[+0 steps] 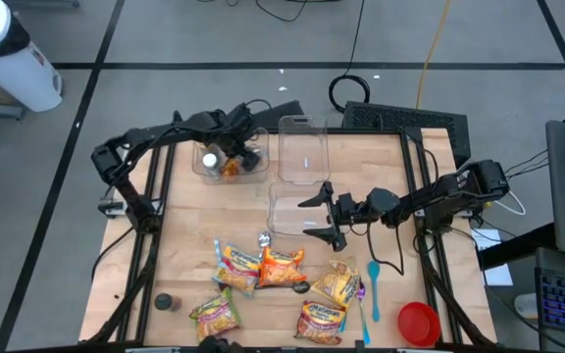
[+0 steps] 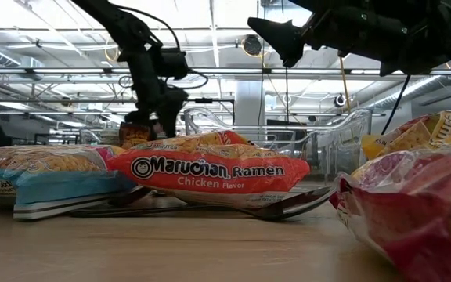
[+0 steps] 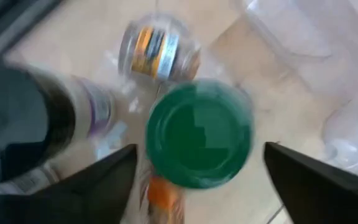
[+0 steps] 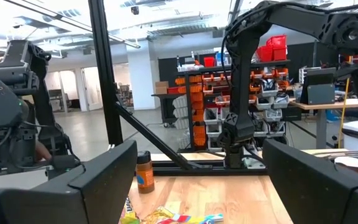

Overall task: Pick & Place Food Item
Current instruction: Put the green seasoning bottle into the top left transparent container, then put the orange seasoning bottle into the top left transparent container

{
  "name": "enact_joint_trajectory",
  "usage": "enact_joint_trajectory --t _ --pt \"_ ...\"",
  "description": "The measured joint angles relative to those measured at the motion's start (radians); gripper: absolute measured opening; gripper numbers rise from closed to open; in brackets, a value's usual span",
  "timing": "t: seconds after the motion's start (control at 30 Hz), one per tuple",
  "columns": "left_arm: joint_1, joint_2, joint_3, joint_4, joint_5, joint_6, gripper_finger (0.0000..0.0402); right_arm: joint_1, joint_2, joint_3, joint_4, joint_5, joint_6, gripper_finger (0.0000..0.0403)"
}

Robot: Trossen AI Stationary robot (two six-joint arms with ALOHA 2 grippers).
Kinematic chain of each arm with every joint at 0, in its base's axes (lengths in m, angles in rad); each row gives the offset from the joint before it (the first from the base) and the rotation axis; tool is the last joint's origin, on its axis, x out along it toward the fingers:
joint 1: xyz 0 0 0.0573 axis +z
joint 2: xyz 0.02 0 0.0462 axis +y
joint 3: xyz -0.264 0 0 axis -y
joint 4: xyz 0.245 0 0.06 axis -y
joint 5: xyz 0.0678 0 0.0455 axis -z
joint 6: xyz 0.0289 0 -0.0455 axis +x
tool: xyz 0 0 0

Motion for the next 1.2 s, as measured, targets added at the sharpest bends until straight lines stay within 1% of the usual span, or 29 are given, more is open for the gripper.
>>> enact_joint_trajectory --t 0.03,0.1,0.2,0.3,0.4,0.47,0.6,0.73,0.87,0.93,1.07,1.2 --pt "-0.003 -0.003 0.001 0.011 0.0 0.0 0.0371 0.0 0.0 0.0 0.0 0.0 0.0 0.0341" --pt "-0.007 -0.004 0.003 0.018 0.003 -0.001 0.0387 0.0 0.0 0.0 0.0 0.0 0.0 0.0341" --pt "-0.008 -0.011 0.009 -0.002 0.018 -0.016 0.037 0.0 0.0 0.0 0.0 0.0 0.0 0.0341" --pt "-0.007 -0.025 0.056 -0.065 0.063 -0.025 0.0348 0.0 0.0 0.0 -0.002 0.0 0.0 0.0341" --pt "-0.018 -0.065 0.099 -0.129 0.086 -0.01 0.0334 0.0 0.0 0.0 -0.003 0.0 0.0 0.0341" --pt "-0.035 -0.107 0.117 -0.141 0.081 -0.009 0.0328 0.0 0.0 0.0 -0.004 0.0 0.0 0.0341" --pt "-0.063 -0.223 0.13 -0.141 0.025 0.003 0.0324 0.0 0.0 0.0 -0.004 0.0 0.0 0.0341" --pt "-0.107 -0.347 0.13 -0.196 0.026 -0.038 0.0323 0.003 0.0 0.0 -0.004 0.0 0.0 0.0341" --pt "-0.2 -0.462 0.13 -0.321 0.026 -0.145 0.0323 0.009 0.0 0.0 -0.004 -0.002 0.0 0.0341" --pt "-0.271 -0.512 0.13 -0.376 -0.007 -0.213 0.0323 0.009 0.0 0.0 -0.004 -0.008 0.0 0.0341" --pt "-0.458 -0.584 0.13 -0.452 -0.061 -0.394 0.0324 0.009 0.0 0.0 -0.001 -0.026 0.001 0.0341" --pt "-0.686 -0.61 0.13 -0.5 -0.12 -0.601 0.0324 0.009 0.0 0.0 -0.002 -0.026 0.027 0.0341"
